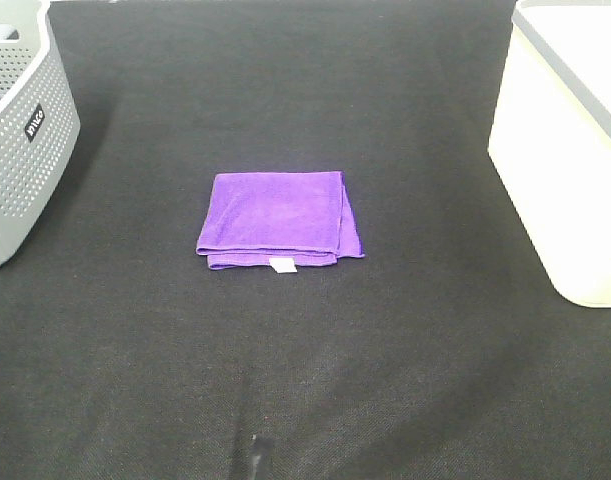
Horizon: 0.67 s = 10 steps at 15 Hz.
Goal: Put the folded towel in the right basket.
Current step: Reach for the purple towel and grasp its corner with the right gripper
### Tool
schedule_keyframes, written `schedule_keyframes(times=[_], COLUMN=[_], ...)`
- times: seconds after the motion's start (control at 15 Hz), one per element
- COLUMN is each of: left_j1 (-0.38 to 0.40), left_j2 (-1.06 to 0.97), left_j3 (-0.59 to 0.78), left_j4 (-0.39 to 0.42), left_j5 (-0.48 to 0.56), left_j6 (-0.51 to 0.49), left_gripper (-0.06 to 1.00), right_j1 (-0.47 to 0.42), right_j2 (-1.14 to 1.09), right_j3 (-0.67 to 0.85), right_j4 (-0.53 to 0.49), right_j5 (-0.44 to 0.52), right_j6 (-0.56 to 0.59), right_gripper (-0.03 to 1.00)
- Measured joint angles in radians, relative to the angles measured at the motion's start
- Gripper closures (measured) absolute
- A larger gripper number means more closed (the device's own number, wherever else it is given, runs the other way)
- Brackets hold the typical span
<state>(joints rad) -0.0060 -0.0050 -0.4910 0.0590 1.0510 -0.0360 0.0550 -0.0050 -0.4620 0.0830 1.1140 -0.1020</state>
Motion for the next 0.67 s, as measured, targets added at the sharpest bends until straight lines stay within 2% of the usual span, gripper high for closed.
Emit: schedule_keyframes(times=[0.67], left_j1=[0.0], left_j2=[0.0], left_j3=[0.0], left_j4=[0.0], left_j5=[0.0], left_j6=[0.0], left_gripper=[-0.04], right_j1=[0.0], right_j2=[0.0], right_j3=[0.0], right_j4=[0.0], right_j5=[0.0], right_j6=[0.0], right_gripper=[-0.01])
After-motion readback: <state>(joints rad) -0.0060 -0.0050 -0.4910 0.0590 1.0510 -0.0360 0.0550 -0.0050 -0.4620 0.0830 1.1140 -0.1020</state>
